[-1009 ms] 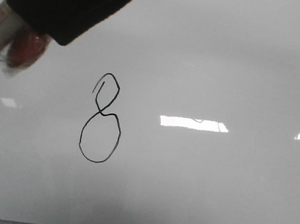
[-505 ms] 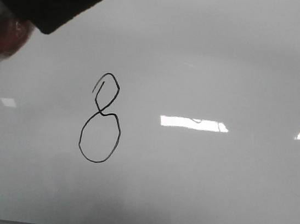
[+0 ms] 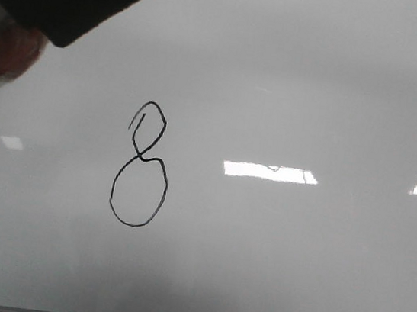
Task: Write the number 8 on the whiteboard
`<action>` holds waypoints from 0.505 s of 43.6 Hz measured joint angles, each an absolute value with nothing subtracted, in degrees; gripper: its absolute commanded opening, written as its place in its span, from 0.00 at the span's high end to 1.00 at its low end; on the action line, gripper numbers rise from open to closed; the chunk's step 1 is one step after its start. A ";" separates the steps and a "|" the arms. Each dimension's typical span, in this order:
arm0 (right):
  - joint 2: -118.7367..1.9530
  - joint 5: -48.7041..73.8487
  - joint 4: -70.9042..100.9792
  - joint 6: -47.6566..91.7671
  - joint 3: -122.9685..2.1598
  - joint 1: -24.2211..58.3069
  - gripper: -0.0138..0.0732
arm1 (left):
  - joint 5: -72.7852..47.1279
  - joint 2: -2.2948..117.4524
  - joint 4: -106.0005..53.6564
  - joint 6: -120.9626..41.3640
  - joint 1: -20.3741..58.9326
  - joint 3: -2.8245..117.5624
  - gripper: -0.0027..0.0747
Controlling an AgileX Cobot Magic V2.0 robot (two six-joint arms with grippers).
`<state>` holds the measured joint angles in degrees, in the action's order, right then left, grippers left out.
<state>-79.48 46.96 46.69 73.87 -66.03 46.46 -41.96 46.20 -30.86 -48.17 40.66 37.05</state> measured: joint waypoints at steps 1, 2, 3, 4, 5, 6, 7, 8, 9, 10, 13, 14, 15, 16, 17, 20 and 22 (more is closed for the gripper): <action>-79.34 46.45 46.69 73.75 -66.03 46.46 0.21 | -41.96 46.20 -30.86 -48.05 40.66 37.05 0.99; -79.20 45.73 46.80 73.61 -66.03 46.46 0.20 | -41.96 46.20 -30.86 -47.82 40.66 37.05 0.99; -78.90 45.17 46.93 73.32 -66.03 46.46 0.21 | -41.96 46.23 -30.86 -47.70 40.66 37.05 0.99; -78.49 44.35 46.93 73.15 -66.03 46.46 0.21 | -41.96 46.35 -30.86 -47.26 40.66 37.05 0.99; -78.15 43.80 47.06 72.73 -66.03 46.27 0.21 | -41.96 46.47 -30.86 -46.86 40.66 37.05 0.99; -77.69 43.29 47.06 72.20 -66.03 46.15 0.21 | -41.96 46.80 -30.86 -46.31 40.66 37.05 0.99; -77.20 43.01 47.16 71.75 -66.03 45.79 0.21 | -41.77 47.17 -30.86 -45.39 40.51 37.05 0.99; -76.46 42.68 47.29 71.29 -66.03 45.25 0.21 | -41.54 47.57 -30.86 -44.63 40.38 37.05 0.99; -75.86 42.71 47.29 70.77 -66.03 44.91 0.21 | -41.42 47.98 -30.86 -43.83 40.01 37.05 0.99; -75.20 42.65 47.29 69.88 -66.03 44.01 0.21 | -41.09 48.45 -30.86 -42.92 39.70 37.05 0.99; -72.51 42.43 47.43 67.49 -65.29 41.05 0.24 | -39.56 50.41 -30.04 -39.19 38.01 37.09 0.99; -71.54 42.42 47.52 66.71 -64.81 40.03 0.25 | -39.04 51.09 -29.75 -37.87 37.30 37.20 0.99; -70.18 42.18 47.52 66.05 -63.94 38.59 0.26 | -38.33 52.13 -29.48 -36.05 36.47 37.19 0.99; -69.06 42.06 47.52 65.50 -63.15 37.83 0.28 | -37.88 52.95 -29.24 -34.67 35.53 37.19 0.99; -67.84 41.94 47.52 64.77 -62.23 36.28 0.30 | -37.44 53.75 -28.97 -33.32 34.11 37.30 0.99; -62.91 41.07 47.52 63.42 -58.06 31.61 0.34 | -36.75 56.53 -28.01 -29.36 29.86 37.96 0.99; -59.86 40.40 47.52 62.39 -55.41 28.92 0.37 | -36.51 57.88 -27.59 -28.23 26.40 38.36 0.99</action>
